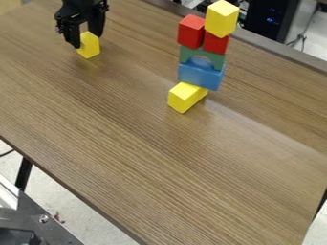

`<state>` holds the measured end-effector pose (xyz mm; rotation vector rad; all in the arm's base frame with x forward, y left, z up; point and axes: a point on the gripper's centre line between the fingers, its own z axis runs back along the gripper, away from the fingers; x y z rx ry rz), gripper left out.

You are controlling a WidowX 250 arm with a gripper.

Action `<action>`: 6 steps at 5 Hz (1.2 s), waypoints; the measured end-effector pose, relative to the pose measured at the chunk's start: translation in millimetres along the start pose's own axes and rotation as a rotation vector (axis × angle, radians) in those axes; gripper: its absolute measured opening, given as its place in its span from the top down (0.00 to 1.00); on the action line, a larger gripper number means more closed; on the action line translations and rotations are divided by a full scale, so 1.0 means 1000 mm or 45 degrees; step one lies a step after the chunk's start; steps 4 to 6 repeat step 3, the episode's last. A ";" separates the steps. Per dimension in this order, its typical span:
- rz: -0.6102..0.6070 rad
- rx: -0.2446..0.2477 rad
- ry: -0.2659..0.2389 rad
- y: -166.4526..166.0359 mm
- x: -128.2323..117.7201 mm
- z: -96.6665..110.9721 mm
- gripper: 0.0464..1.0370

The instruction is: Remove the yellow cube

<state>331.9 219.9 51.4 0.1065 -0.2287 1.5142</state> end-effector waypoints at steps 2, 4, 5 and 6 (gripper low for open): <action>0.046 -0.003 -0.002 0.003 -0.001 0.002 0.04; 0.081 -0.103 -0.034 0.006 0.000 0.029 0.04; 0.081 -0.103 -0.034 0.006 0.000 0.029 0.04; 0.081 -0.103 -0.034 0.006 0.000 0.029 0.04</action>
